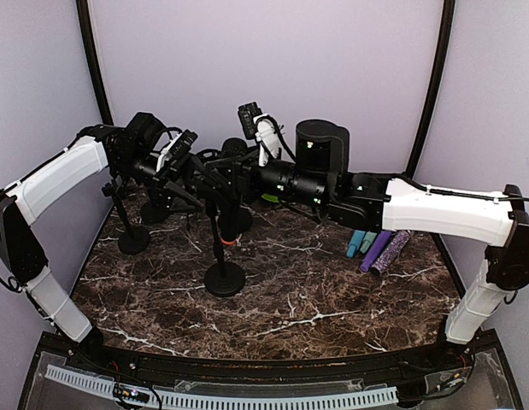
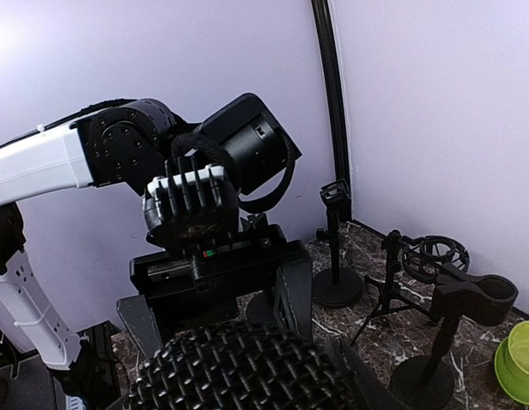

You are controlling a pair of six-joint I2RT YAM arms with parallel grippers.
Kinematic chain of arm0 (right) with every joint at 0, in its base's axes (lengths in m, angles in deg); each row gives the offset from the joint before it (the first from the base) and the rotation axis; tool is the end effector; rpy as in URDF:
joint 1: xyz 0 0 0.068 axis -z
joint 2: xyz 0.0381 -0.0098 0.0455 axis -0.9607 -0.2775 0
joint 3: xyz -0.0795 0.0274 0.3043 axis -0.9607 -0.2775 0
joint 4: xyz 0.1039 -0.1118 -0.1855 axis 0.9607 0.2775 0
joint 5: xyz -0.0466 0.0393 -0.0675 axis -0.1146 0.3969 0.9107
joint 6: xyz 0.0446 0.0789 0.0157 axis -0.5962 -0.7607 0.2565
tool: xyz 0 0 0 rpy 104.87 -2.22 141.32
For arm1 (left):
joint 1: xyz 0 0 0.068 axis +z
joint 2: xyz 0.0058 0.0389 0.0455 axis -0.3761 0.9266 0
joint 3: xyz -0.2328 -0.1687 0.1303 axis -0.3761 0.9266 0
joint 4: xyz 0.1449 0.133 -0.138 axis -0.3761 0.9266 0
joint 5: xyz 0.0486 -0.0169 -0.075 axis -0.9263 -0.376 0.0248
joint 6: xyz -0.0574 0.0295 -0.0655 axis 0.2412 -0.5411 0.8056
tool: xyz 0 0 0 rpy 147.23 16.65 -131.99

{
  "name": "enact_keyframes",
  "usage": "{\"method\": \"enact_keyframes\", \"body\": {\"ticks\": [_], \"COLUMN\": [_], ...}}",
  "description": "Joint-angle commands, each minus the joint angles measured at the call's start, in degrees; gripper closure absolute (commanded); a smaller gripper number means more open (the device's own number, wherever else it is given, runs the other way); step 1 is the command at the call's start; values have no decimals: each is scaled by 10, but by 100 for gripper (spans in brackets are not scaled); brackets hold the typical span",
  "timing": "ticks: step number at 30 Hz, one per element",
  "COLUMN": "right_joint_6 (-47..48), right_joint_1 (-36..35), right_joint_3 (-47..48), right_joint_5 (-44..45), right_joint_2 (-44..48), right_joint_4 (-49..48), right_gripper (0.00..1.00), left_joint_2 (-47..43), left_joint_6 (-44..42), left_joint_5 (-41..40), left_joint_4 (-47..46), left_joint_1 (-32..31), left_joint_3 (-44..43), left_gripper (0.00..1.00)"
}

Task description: Remove the microphone from the stand

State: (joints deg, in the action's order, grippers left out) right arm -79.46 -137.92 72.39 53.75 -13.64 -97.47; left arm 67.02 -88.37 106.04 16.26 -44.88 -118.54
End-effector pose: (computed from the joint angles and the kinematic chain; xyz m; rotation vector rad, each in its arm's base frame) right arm 0.1913 0.3858 0.4426 -0.7046 1.4923 0.9955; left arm 0.2566 -0.1919 0.3945 1.6050 1.2590 -1.1500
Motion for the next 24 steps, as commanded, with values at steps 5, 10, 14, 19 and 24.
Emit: {"method": "enact_keyframes", "body": {"ticks": [5, 10, 14, 19, 24], "right_joint_6": [2, 6, 18, 37, 61], "right_joint_1": [-4, -4, -4, -4, -4], "right_joint_3": [19, 23, 29, 40, 16], "right_joint_5": [0, 4, 5, 10, 59], "right_joint_2": [18, 26, 38, 73, 119], "right_joint_4": [-16, -14, -13, 0, 6], "right_gripper": [67, 70, 73, 76, 78], "left_joint_2": [-15, -17, -17, -15, -16], "left_joint_6": [-24, -11, 6, 29, 38], "left_joint_5": [-8, -14, -22, -36, -50], "left_joint_4": [28, 16, 1, -8, -12], "left_joint_1": [-4, -4, -3, -4, -4], "left_joint_3": [-3, 1, 3, 2, 1], "left_gripper": [64, 78, 80, 86, 92]}}
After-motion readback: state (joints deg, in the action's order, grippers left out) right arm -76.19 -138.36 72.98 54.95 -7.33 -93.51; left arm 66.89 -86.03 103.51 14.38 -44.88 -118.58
